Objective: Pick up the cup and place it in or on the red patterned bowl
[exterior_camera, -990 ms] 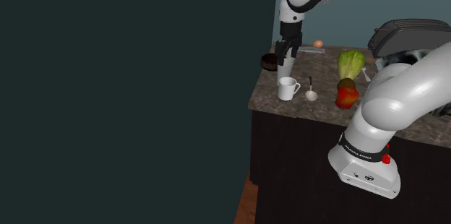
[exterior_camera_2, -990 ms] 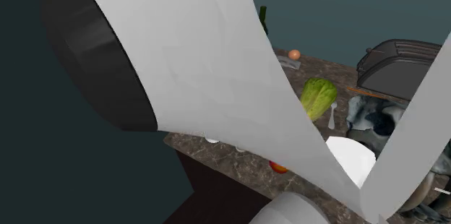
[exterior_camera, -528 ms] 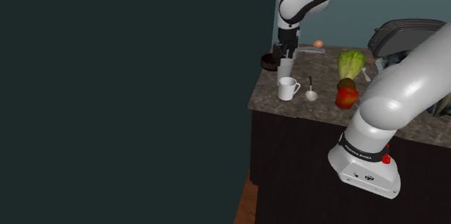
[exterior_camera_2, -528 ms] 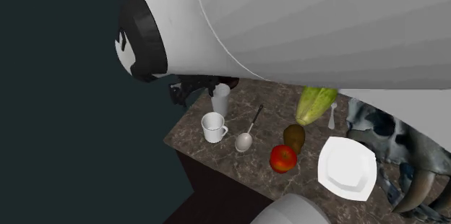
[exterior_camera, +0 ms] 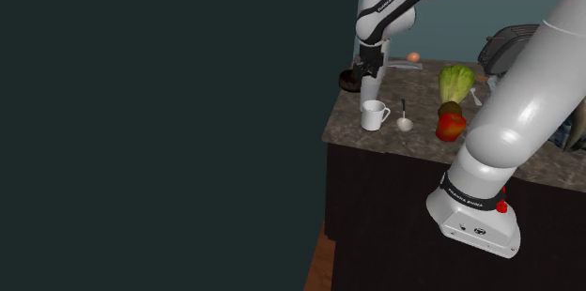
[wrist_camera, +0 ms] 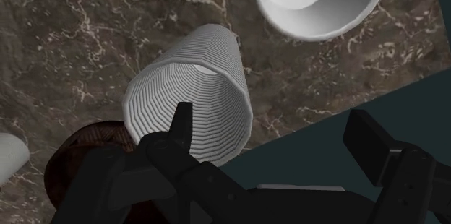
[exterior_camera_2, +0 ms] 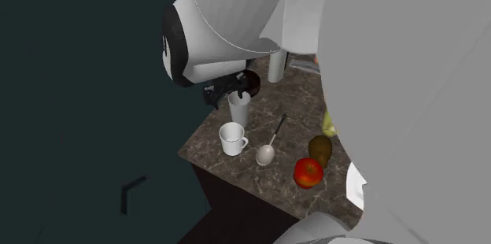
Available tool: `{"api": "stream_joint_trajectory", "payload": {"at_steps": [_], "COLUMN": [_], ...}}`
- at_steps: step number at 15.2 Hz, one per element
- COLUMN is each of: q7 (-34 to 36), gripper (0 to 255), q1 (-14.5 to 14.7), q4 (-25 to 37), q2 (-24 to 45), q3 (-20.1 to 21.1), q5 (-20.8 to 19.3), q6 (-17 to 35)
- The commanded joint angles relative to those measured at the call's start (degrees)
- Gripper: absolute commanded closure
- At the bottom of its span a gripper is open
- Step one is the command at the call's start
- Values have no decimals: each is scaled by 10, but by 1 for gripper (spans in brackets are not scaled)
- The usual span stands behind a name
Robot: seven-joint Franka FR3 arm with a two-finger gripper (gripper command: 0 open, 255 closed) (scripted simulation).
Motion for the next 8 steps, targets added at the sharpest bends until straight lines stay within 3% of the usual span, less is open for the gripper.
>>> {"api": "stream_joint_trajectory", "payload": {"at_steps": [1,8], "q7": [-9,-26], "gripper": [0,0], "q1": [-2,-4], "q4": [17,3], "q2": [30,79], "q3": [-6,-8], "q5": [10,32], "q6": [18,79]}}
